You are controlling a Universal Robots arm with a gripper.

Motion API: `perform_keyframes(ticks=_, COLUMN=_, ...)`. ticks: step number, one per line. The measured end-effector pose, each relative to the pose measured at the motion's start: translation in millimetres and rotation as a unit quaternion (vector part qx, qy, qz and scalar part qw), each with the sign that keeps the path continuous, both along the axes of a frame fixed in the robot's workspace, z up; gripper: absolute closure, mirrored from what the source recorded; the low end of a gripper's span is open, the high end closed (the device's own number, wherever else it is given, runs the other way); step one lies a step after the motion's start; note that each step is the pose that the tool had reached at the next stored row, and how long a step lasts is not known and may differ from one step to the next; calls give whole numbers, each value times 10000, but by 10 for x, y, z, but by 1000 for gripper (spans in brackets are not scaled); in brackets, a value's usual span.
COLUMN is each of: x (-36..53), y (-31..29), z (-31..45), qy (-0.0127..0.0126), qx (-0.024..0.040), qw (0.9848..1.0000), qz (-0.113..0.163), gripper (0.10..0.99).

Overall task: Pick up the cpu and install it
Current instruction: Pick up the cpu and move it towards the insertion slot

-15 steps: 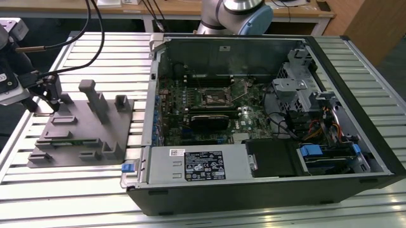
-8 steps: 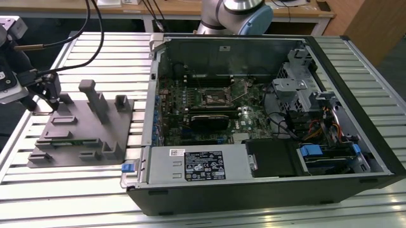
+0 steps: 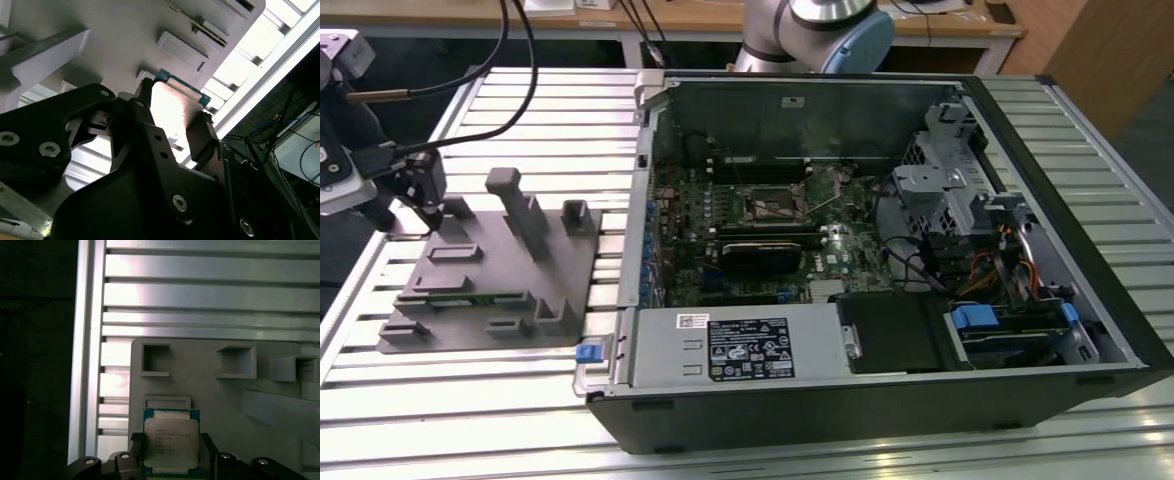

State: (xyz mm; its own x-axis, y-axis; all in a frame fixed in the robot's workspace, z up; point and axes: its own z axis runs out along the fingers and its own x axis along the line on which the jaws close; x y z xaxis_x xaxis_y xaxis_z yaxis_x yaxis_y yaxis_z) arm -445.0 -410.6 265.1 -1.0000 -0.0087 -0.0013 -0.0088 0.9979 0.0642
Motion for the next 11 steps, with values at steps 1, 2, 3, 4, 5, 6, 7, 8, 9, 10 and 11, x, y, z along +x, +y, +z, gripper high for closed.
perform_keyframes(ticks=1, x=0, y=0, z=5, qy=0, qx=0, qw=10000, qz=0, gripper=557)
perform_keyframes(ticks=2, x=0, y=0, z=9, qy=0, qx=0, qw=10000, qz=0, gripper=557)
perform_keyframes(ticks=3, x=0, y=1, z=15, qy=0, qx=0, qw=10000, qz=0, gripper=557)
perform_keyframes(ticks=4, x=0, y=0, z=21, qy=0, qx=0, qw=10000, qz=0, gripper=557)
perform_keyframes(ticks=5, x=0, y=1, z=28, qy=0, qx=0, qw=10000, qz=0, gripper=557)
perform_keyframes(ticks=6, x=0, y=1, z=34, qy=0, qx=0, qw=10000, qz=0, gripper=557)
perform_keyframes(ticks=7, x=0, y=2, z=42, qy=0, qx=0, qw=10000, qz=0, gripper=557)
perform_keyframes(ticks=8, x=0, y=2, z=50, qy=0, qx=0, qw=10000, qz=0, gripper=557)
perform_keyframes(ticks=9, x=0, y=2, z=57, qy=0, qx=0, qw=10000, qz=0, gripper=557)
perform_keyframes(ticks=10, x=0, y=3, z=64, qy=0, qx=0, qw=10000, qz=0, gripper=557)
perform_keyframes(ticks=11, x=0, y=3, z=71, qy=0, qx=0, qw=10000, qz=0, gripper=557)
